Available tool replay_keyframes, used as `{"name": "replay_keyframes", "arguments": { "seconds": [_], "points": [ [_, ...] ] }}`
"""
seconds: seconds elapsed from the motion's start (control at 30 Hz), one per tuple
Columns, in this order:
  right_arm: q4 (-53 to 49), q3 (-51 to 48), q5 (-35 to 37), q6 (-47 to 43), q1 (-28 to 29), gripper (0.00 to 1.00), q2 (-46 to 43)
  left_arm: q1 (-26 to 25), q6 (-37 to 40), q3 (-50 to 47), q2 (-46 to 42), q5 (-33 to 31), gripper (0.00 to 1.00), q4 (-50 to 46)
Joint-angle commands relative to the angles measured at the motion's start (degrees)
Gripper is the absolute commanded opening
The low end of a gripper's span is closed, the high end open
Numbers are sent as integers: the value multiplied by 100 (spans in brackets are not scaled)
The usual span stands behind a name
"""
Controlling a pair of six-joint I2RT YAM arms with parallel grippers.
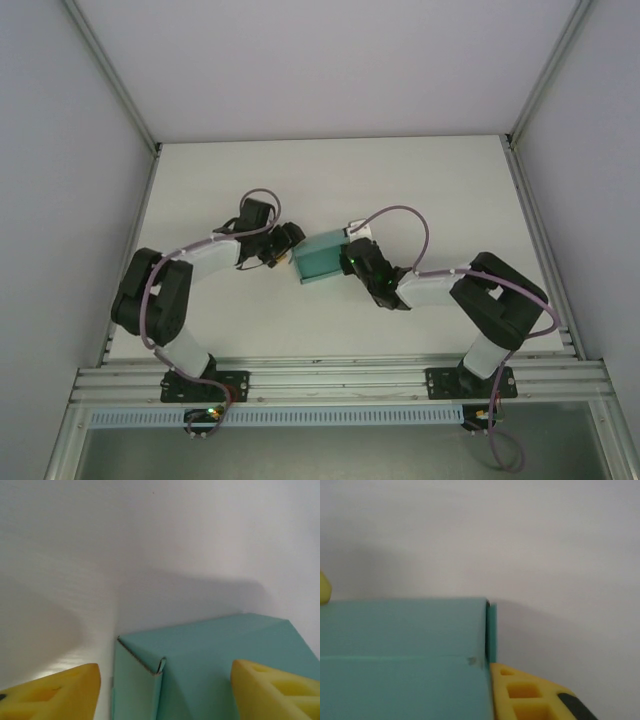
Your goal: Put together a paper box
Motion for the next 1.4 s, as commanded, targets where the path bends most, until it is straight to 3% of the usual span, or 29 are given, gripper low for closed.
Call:
{"name": "replay_keyframes", "arguments": {
  "seconds": [0.0, 0.07, 0.17, 0.2, 0.43, 0.63, 0.77, 0.83, 1.0, 1.23, 1.37],
  "points": [
    [-564, -45, -116, 95, 75, 19, -361, -19, -252, -183, 128, 313, 65, 559],
    [-748, -47, -143, 168, 96, 20, -478, -27, -288, -254, 165, 389, 62, 716],
    [-1052, -82, -350, 179, 99, 28, -677, -46, -229, -328, 225, 355, 57, 788],
    [-1140, -121, -511, 149, 99, 34, -766, -39, -208, -356, 255, 341, 52, 828],
    [-2632, -320, -1335, 89, 86, 66, -1705, -3, 87, -478, 592, 394, 45, 1297],
    [-3805, -493, -2015, 300, 21, 83, -2569, 49, 449, -521, 898, 441, 35, 1711],
    [-4132, -515, -2824, 431, -421, 98, -3291, 111, 625, -583, 987, 604, 31, 2062],
    [-3930, -527, -3170, 667, -869, 100, -3478, 145, 711, -626, 1034, 680, 31, 2195],
    [-3146, -107, -4441, 1167, -1905, 100, -2758, 367, 614, -968, 1137, 1009, 28, 3056],
    [-2930, 1139, -5488, 1468, -2269, 100, -713, 453, 669, -1153, 1128, 1001, 25, 3312],
    [-2614, 1388, -6024, 1728, -2287, 100, -31, 516, 523, -1252, 1250, 1077, 24, 3644]
  ]
}}
